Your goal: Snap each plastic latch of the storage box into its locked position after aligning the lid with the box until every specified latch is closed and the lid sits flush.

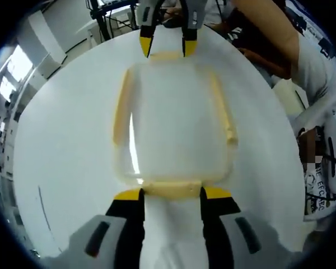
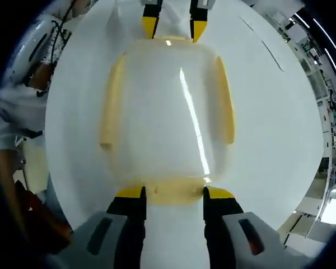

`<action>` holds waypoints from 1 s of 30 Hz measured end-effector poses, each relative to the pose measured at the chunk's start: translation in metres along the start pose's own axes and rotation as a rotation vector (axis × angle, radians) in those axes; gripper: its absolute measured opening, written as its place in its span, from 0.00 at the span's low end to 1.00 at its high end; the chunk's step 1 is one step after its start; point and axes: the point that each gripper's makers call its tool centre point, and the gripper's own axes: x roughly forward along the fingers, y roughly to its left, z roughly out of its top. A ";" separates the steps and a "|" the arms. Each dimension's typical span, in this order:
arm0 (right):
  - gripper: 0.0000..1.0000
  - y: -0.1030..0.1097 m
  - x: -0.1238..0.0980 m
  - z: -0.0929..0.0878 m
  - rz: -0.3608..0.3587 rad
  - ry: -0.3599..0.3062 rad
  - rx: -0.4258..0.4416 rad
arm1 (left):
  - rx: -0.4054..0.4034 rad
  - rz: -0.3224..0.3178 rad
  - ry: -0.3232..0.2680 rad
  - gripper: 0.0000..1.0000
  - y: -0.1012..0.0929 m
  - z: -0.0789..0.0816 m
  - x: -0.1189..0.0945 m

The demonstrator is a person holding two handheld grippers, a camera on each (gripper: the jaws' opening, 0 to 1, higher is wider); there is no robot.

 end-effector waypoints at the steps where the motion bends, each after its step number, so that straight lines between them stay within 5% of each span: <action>1: 0.41 0.000 0.000 -0.001 0.008 -0.003 -0.001 | 0.002 -0.002 -0.004 0.39 0.000 0.000 0.000; 12: 0.41 0.002 0.005 -0.002 0.127 0.004 0.019 | 0.012 -0.025 -0.010 0.40 -0.003 0.003 0.002; 30: 0.42 0.005 0.001 0.005 0.135 -0.027 0.032 | -0.049 -0.022 0.037 0.41 -0.004 0.002 0.000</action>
